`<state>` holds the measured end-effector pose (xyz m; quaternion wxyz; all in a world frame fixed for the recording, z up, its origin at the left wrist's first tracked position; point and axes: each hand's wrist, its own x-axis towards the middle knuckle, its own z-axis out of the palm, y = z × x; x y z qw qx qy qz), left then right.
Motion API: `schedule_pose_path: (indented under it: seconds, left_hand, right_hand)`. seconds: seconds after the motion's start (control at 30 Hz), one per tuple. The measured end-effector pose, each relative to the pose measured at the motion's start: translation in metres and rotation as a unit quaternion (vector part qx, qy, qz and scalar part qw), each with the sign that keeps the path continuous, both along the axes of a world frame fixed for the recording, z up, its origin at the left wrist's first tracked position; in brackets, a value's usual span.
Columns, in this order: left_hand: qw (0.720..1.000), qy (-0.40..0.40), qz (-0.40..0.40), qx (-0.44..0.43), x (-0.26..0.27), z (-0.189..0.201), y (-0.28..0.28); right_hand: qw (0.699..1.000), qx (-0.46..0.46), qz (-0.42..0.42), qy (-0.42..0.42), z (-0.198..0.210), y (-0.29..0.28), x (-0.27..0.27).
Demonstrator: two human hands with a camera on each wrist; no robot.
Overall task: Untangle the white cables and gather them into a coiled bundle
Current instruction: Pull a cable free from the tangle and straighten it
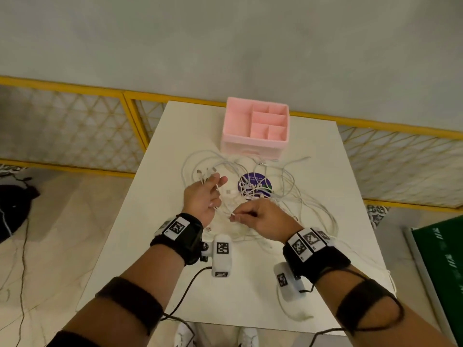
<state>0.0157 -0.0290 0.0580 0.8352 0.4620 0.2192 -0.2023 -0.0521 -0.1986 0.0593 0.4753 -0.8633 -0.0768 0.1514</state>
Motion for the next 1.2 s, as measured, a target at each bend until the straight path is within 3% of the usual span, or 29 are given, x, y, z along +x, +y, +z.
schedule_pose_path:
  seconds: [0.1, 0.23, 0.4, 0.5, 0.63, 0.73, 0.87, 0.93, 1.0, 1.2]
  left_hand:
    - [0.999, -0.03, 0.017, 0.001, 0.006, 0.006, 0.001]
    - [0.997, -0.043, 0.066, -0.017, 0.019, 0.014, 0.015]
    - [0.997, -0.077, 0.02, 0.015, 0.007, 0.015, 0.018]
    - [0.995, -0.098, -0.005, 0.014, -0.004, 0.012, 0.012]
    - [0.99, -0.129, -0.048, 0.021, -0.017, 0.011, 0.003]
    - [0.984, -0.151, -0.093, 0.026, -0.028, 0.015, -0.004]
    - [0.974, -0.17, -0.139, 0.05, -0.039, 0.011, -0.007]
    - [0.975, -0.157, -0.149, 0.057, -0.047, 0.006, -0.006]
    - [0.976, -0.138, -0.156, 0.057, -0.055, -0.001, -0.005]
    - [0.979, -0.085, -0.177, 0.056, -0.072, -0.02, -0.005]
  right_hand:
    - [0.999, -0.024, -0.029, 0.007, -0.003, -0.022, -0.008]
    - [0.987, -0.122, -0.105, -0.02, -0.011, -0.064, -0.012]
    - [0.963, -0.129, -0.234, -0.038, -0.02, -0.098, -0.001]
    - [0.96, -0.137, -0.244, 0.019, -0.011, -0.094, 0.008]
    - [0.963, 0.049, -0.262, 0.034, 0.014, -0.052, 0.027]
    - [0.954, 0.14, -0.232, 0.128, 0.032, -0.014, 0.045]
    - [0.895, 0.291, -0.268, 0.207, 0.046, 0.013, 0.062]
    - [0.852, 0.37, -0.309, 0.205, 0.054, 0.016, 0.073]
    - [0.83, 0.402, -0.333, 0.196, 0.065, 0.015, 0.084]
    - [0.847, 0.433, -0.304, 0.053, 0.117, -0.002, 0.095]
